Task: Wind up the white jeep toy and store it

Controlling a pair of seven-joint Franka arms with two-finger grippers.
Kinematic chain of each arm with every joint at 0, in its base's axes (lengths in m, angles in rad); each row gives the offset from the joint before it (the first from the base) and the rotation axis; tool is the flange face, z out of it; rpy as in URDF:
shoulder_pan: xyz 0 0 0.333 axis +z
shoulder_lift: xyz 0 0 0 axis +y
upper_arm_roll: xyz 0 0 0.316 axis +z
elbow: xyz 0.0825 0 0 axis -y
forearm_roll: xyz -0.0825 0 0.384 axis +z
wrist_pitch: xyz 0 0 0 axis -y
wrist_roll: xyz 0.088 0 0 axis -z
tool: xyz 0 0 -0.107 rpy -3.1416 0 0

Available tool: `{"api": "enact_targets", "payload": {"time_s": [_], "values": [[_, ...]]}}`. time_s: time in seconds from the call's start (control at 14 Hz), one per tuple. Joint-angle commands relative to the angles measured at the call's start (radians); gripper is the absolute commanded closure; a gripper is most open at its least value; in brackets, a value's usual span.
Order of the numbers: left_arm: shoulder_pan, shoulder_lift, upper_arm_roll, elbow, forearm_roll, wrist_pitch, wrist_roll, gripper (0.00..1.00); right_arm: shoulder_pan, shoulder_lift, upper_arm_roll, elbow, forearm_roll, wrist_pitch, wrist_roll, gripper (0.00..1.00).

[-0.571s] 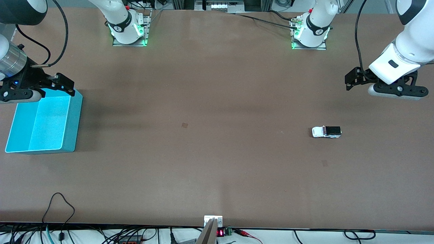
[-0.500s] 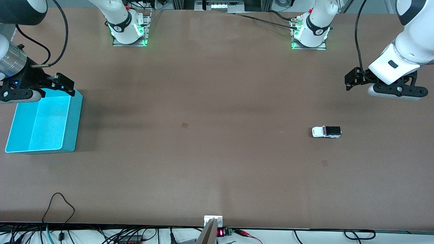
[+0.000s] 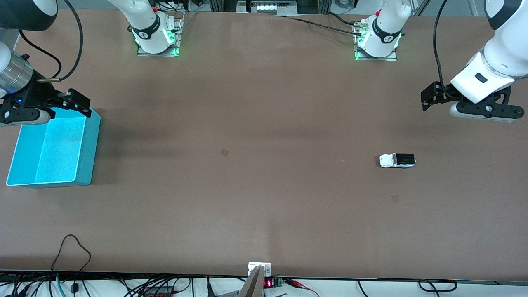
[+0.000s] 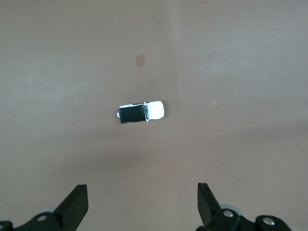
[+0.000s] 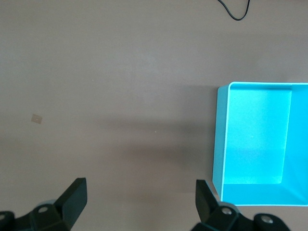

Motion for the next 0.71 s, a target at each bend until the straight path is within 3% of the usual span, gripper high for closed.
{"api": "enact_targets", "payload": {"time_s": [0.0,0.64], "values": [[-0.013,0.073,-0.001,0.099,-0.004,-0.079,0.009,0.0,0.005,-0.02,0.001,-0.007,-0.001,-0.008,0.01,0.0],[-0.009,0.16,0.004,0.131,0.005,-0.121,0.021,0.0,0.006,-0.02,0.003,-0.007,-0.001,-0.01,0.013,0.0]]}}
